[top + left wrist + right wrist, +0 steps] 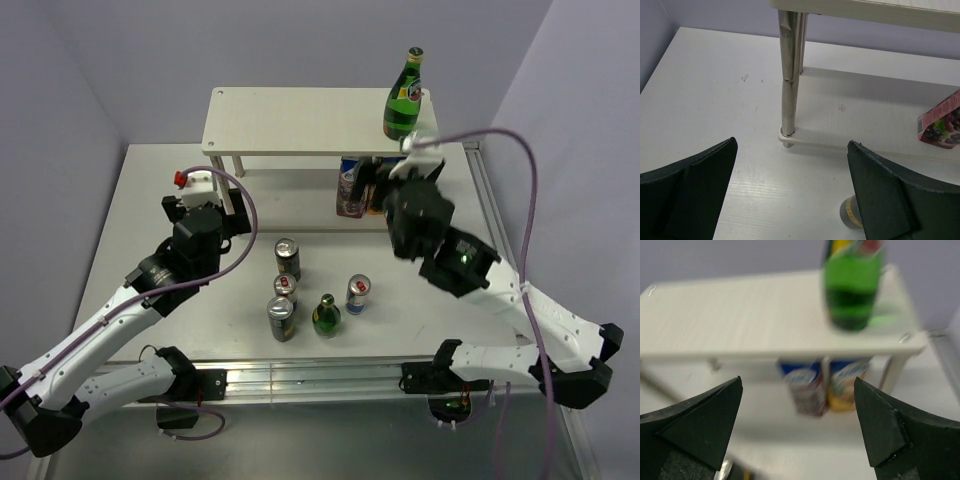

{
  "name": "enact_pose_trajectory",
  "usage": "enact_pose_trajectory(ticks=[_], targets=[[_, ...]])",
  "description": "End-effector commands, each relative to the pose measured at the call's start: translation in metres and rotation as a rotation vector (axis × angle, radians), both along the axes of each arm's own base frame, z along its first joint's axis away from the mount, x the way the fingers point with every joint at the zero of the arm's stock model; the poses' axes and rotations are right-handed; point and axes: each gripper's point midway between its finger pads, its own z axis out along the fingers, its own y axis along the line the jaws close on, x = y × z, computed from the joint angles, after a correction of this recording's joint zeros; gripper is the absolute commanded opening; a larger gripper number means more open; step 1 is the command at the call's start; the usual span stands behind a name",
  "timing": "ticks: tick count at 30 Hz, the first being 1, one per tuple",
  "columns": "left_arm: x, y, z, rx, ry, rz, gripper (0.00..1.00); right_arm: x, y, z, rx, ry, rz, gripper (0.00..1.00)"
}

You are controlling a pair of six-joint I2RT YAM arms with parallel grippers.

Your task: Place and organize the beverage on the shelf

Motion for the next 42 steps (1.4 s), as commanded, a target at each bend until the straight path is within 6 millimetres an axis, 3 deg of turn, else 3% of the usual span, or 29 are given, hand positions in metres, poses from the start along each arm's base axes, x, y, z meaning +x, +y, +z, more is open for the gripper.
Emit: enact_pose_trajectory(ticks=[1, 2, 3, 5, 6, 7, 11, 13, 20, 37, 42], targets=[[0.004, 0.007, 0.008, -0.017, -0.038, 0.052, 0.98, -0.049, 0.052, -0.048, 0.069, 0.068, 0.221, 0.98], [0.004, 0.005, 0.011, -0.025, -0.05, 0.043, 0.98, -0.064, 0.056, -0.056, 0.091, 0.078, 0.276, 0.99], [0.003, 0.002, 0.009, -0.028, -0.057, 0.01, 0.97, -0.086, 0.077, -0.089, 0.073, 0.13, 0.362, 0.98], [0.002, 0.004, 0.014, -0.047, -0.078, 0.016, 0.97, -0.109, 0.083, -0.111, 0.078, 0.16, 0.402, 0.98], [0.0, 0.006, 0.017, -0.056, -0.086, 0.018, 0.97, -0.12, 0.085, -0.135, 0.032, 0.198, 0.423, 0.98], [0.0, 0.005, 0.017, -0.057, -0.087, 0.009, 0.98, -0.137, 0.093, -0.143, 0.062, 0.219, 0.457, 0.98], [0.002, 0.004, 0.013, -0.025, -0.035, 0.023, 0.98, -0.168, 0.1, -0.171, 0.084, 0.266, 0.518, 0.98], [0.004, 0.004, 0.009, -0.01, -0.015, 0.034, 0.97, -0.174, 0.101, -0.191, 0.095, 0.304, 0.523, 0.98], [0.002, 0.005, 0.011, -0.02, -0.031, 0.029, 0.97, -0.178, 0.109, -0.226, 0.086, 0.337, 0.531, 0.98], [0.002, 0.007, 0.01, -0.012, -0.028, 0.037, 0.97, -0.161, 0.124, -0.263, 0.026, 0.347, 0.475, 0.95], [0.002, 0.007, 0.009, -0.01, -0.026, 0.037, 0.97, -0.152, 0.122, -0.278, 0.032, 0.351, 0.454, 0.86]])
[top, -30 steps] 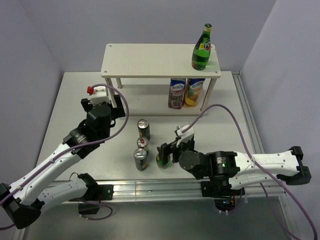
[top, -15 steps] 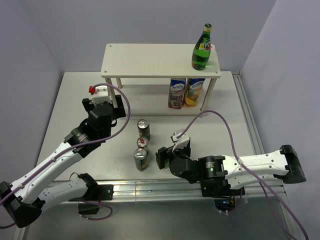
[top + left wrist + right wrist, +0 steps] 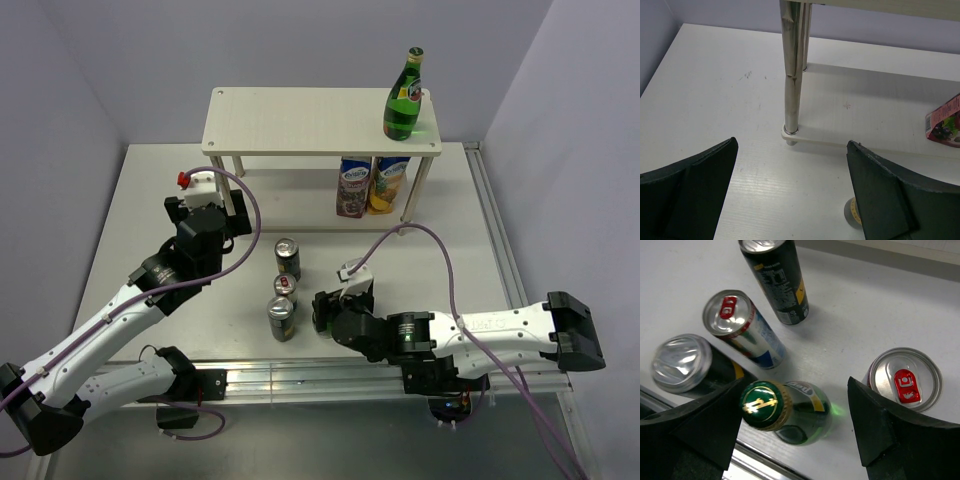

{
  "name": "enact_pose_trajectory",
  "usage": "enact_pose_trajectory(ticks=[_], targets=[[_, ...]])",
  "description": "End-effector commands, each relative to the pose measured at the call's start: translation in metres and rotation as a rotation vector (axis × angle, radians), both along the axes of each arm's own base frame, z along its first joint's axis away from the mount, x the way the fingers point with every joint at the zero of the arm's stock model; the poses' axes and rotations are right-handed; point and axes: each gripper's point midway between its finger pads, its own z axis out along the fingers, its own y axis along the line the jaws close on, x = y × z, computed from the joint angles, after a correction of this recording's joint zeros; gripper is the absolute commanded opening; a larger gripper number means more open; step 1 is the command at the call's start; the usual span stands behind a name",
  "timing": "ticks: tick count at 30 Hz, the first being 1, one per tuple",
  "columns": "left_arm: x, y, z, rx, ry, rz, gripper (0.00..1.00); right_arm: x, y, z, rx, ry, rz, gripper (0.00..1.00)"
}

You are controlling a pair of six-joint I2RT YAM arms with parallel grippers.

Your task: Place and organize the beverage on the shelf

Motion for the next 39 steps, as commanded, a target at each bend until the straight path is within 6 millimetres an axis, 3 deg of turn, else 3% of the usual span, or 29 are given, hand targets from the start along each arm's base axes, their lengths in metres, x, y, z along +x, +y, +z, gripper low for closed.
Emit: enact_pose_trajectory(ticks=[1, 2, 7, 10, 11, 13, 14, 16, 19, 20, 22, 25, 27, 28, 30, 31, 33, 34, 36, 37, 38, 39], targets=[[0.0, 0.004, 0.017, -0.028, -0.041, 0.016, 0.97, 0.008, 0.005, -0.003, 0.051, -0.006, -0.033, 0.83], [0.0, 0.005, 0.018, -0.029, -0.042, 0.016, 0.97, 0.009, 0.003, -0.006, 0.043, -0.006, -0.039, 0.74], [0.0, 0.004, 0.017, -0.027, -0.04, 0.016, 0.97, 0.011, 0.004, -0.012, 0.038, -0.006, -0.048, 0.53], [0.0, 0.004, 0.017, -0.025, -0.038, 0.016, 0.97, 0.011, 0.004, -0.011, 0.027, -0.008, -0.042, 0.33], [0.0, 0.004, 0.017, -0.025, -0.038, 0.016, 0.97, 0.01, 0.006, -0.007, 0.03, -0.009, -0.04, 0.19], [0.0, 0.004, 0.016, -0.023, -0.037, 0.016, 0.97, 0.012, 0.003, -0.001, 0.012, -0.022, -0.048, 0.07], [0.0, 0.004, 0.017, -0.025, -0.038, 0.016, 0.97, 0.014, 0.005, 0.012, 0.027, -0.031, -0.052, 0.0], [0.0, 0.005, 0.017, -0.027, -0.04, 0.016, 0.97, 0.016, 0.001, 0.026, 0.008, -0.054, -0.059, 0.0], [0.0, 0.004, 0.017, -0.025, -0.038, 0.014, 0.97, 0.02, -0.002, 0.071, 0.033, -0.094, -0.067, 0.0], [-0.001, 0.004, 0.018, -0.027, -0.041, 0.014, 0.97, 0.021, -0.001, 0.096, 0.071, -0.109, -0.071, 0.0], [-0.001, 0.005, 0.019, -0.029, -0.042, 0.016, 0.97, 0.026, -0.013, 0.125, 0.055, -0.159, -0.094, 0.0], [-0.002, 0.005, 0.019, -0.03, -0.043, 0.013, 0.98, 0.034, -0.026, 0.2, 0.111, -0.241, -0.131, 0.0], [-0.002, 0.005, 0.02, -0.033, -0.045, 0.01, 0.98, 0.042, -0.034, 0.23, 0.101, -0.29, -0.146, 0.0], [-0.002, 0.005, 0.021, -0.035, -0.047, 0.01, 0.98, 0.045, -0.037, 0.257, 0.147, -0.309, -0.147, 0.0], [-0.002, 0.006, 0.021, -0.036, -0.048, 0.01, 0.98, 0.054, -0.04, 0.282, 0.146, -0.352, -0.145, 0.0], [-0.003, 0.006, 0.022, -0.039, -0.05, 0.01, 0.98, 0.065, -0.054, 0.309, 0.186, -0.377, -0.19, 0.0], [-0.004, 0.007, 0.023, -0.041, -0.054, 0.01, 0.98, 0.078, -0.051, 0.327, 0.162, -0.41, -0.182, 0.0], [-0.004, 0.008, 0.023, -0.041, -0.055, 0.012, 0.98, 0.09, -0.067, 0.352, 0.191, -0.439, -0.232, 0.0], [-0.004, 0.008, 0.025, -0.046, -0.064, 0.012, 0.98, 0.106, -0.06, 0.363, 0.143, -0.458, -0.221, 0.0], [-0.004, 0.008, 0.024, -0.043, -0.061, 0.01, 0.98, 0.107, -0.069, 0.392, 0.197, -0.485, -0.239, 0.0], [-0.004, 0.009, 0.025, -0.044, -0.062, 0.012, 0.98, 0.117, -0.077, 0.4, 0.161, -0.506, -0.265, 0.0], [-0.003, 0.009, 0.025, -0.044, -0.062, 0.013, 0.98, 0.128, -0.066, 0.399, 0.117, -0.508, -0.255, 0.0]])
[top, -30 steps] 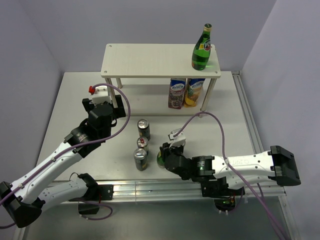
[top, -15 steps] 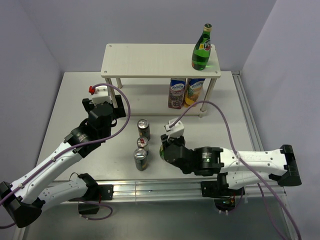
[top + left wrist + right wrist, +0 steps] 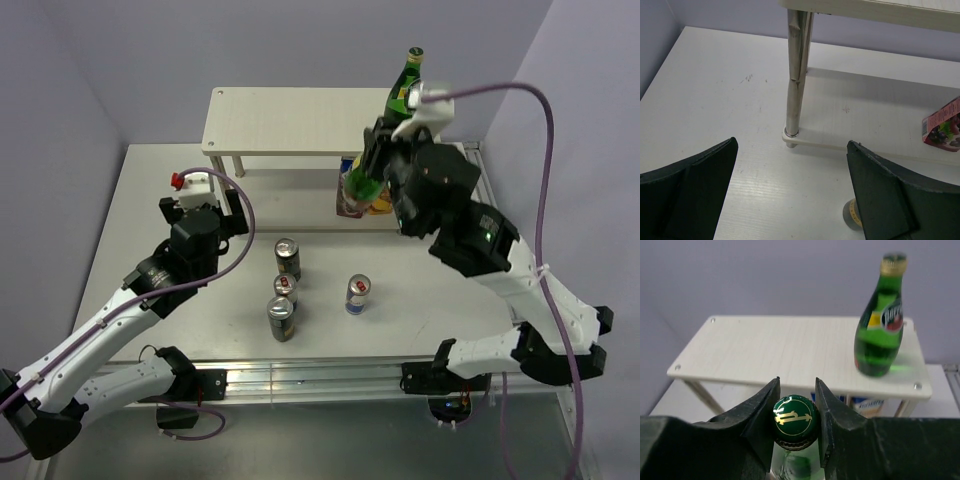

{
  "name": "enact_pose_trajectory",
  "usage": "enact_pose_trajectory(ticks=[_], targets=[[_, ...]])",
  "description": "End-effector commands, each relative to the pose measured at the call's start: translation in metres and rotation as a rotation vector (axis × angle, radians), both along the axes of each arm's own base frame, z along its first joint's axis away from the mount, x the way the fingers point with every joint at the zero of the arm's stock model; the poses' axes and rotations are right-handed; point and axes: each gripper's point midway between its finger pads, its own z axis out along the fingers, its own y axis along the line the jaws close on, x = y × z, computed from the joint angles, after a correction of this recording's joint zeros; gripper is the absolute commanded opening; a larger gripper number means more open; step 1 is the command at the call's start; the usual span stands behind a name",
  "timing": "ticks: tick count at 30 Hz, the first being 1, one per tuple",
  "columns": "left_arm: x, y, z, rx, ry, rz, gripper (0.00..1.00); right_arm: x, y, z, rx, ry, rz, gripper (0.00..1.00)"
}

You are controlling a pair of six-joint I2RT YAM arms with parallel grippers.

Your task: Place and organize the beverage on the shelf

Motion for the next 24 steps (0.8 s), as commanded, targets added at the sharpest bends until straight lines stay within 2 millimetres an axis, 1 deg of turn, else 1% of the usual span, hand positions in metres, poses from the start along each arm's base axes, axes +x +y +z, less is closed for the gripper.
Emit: enact_pose_trajectory(ticks=[1, 2, 3, 4, 5, 6, 7, 8, 9, 11, 12, 13, 14, 15, 16, 18, 19, 24], targets=[[0.0, 0.004, 0.016, -0.025, -0.04, 0.008, 0.98, 0.012, -0.004, 0.073, 0.049, -0.141, 0.024, 0.0], [0.0, 0.004, 0.017, -0.027, -0.04, 0.008, 0.98, 0.021, -0.011, 0.076, 0.031, -0.14, -0.006, 0.0], [0.0, 0.003, 0.016, -0.026, -0.038, 0.005, 0.98, 0.033, -0.002, 0.075, 0.008, -0.136, -0.003, 0.0], [0.0, 0.003, 0.018, -0.031, -0.042, 0.003, 0.98, 0.035, -0.009, 0.09, 0.024, -0.161, -0.022, 0.0], [0.0, 0.003, 0.018, -0.032, -0.043, 0.0, 0.98, 0.043, -0.015, 0.092, 0.01, -0.166, -0.053, 0.0], [0.0, 0.003, 0.018, -0.033, -0.042, -0.002, 0.98, 0.053, -0.009, 0.089, -0.005, -0.161, -0.054, 0.0], [0.0, 0.002, 0.018, -0.034, -0.043, -0.004, 0.98, 0.057, -0.011, 0.094, 0.001, -0.172, -0.058, 0.0], [0.0, 0.001, 0.018, -0.036, -0.044, -0.008, 0.98, 0.062, -0.012, 0.094, -0.001, -0.174, -0.066, 0.0], [0.001, 0.001, 0.017, -0.038, -0.042, -0.008, 0.98, 0.075, -0.014, 0.089, -0.013, -0.166, -0.09, 0.0], [0.001, 0.001, 0.017, -0.039, -0.04, -0.011, 0.98, 0.088, -0.016, 0.088, -0.01, -0.166, -0.095, 0.0], [0.001, 0.0, 0.018, -0.04, -0.041, -0.017, 0.98, 0.102, -0.018, 0.082, -0.019, -0.153, -0.115, 0.0], [0.001, 0.0, 0.018, -0.042, -0.041, -0.017, 0.98, 0.106, -0.021, 0.087, -0.008, -0.164, -0.113, 0.0], [0.001, 0.0, 0.018, -0.042, -0.041, -0.018, 0.98, 0.112, -0.022, 0.086, 0.0, -0.157, -0.113, 0.0], [0.001, 0.0, 0.018, -0.043, -0.042, -0.018, 0.98, 0.124, -0.02, 0.081, -0.005, -0.145, -0.118, 0.0], [0.001, 0.0, 0.019, -0.047, -0.044, -0.018, 0.98, 0.129, -0.03, 0.088, 0.007, -0.161, -0.13, 0.0], [0.0, -0.001, 0.02, -0.051, -0.046, -0.025, 0.98, 0.142, -0.031, 0.082, 0.002, -0.154, -0.14, 0.0], [0.0, -0.002, 0.02, -0.053, -0.047, -0.028, 0.98, 0.147, -0.035, 0.083, 0.003, -0.157, -0.149, 0.0], [0.0, -0.002, 0.021, -0.056, -0.048, -0.031, 0.98, 0.165, -0.028, 0.071, -0.011, -0.147, -0.151, 0.0]])
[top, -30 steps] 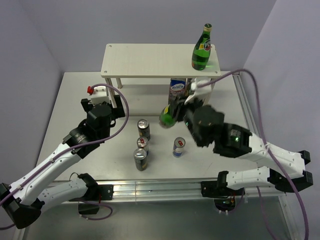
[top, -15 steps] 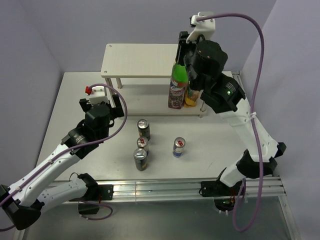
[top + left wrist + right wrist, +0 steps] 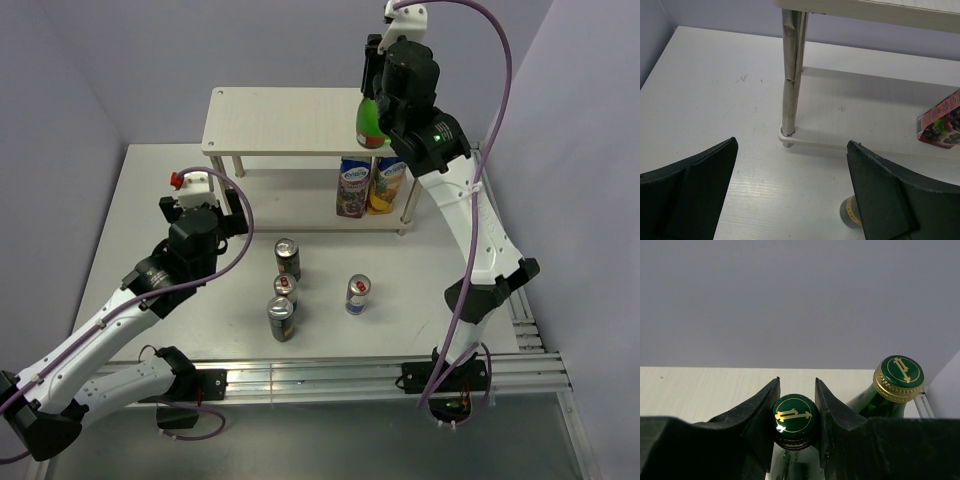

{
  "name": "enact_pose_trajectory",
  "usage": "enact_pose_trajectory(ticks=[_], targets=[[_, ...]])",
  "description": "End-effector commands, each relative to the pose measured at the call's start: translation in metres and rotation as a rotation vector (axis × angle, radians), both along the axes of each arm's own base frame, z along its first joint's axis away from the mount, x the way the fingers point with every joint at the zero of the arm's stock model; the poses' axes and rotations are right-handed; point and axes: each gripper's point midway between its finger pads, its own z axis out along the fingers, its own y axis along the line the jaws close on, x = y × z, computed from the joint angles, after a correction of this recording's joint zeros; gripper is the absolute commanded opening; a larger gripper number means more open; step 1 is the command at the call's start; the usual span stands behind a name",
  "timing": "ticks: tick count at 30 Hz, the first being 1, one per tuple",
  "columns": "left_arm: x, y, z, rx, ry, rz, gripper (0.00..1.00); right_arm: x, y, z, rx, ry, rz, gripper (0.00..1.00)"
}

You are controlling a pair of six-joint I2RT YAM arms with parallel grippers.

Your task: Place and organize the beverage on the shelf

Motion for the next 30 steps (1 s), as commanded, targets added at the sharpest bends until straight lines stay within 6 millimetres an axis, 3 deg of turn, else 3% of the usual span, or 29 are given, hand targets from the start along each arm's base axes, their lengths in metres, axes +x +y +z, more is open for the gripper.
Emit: enact_pose_trajectory(ticks=[1, 9, 22, 24, 27, 30], targets=[[-0.001, -0.001, 0.019, -0.043, -0.045, -0.014, 0.98, -0.006, 0.001, 0.051, 0.086, -0.154, 0.027, 0.0], [-0.002, 0.0, 0.021, -0.048, -0.051, -0.013, 0.98, 0.013, 0.015, 0.022, 0.064, -0.108, 0.048, 0.0], [-0.002, 0.001, 0.022, -0.047, -0.051, -0.011, 0.98, 0.032, 0.02, -0.01, 0.013, -0.073, 0.014, 0.03], [-0.002, 0.002, 0.021, -0.048, -0.051, -0.008, 0.98, 0.034, 0.022, -0.017, 0.007, -0.063, 0.014, 0.2], [-0.002, 0.001, 0.022, -0.047, -0.052, -0.008, 0.98, 0.033, 0.023, -0.025, -0.001, -0.047, 0.014, 0.6], [-0.002, 0.003, 0.022, -0.047, -0.053, -0.004, 0.98, 0.031, 0.022, -0.03, 0.003, -0.039, 0.009, 0.81]])
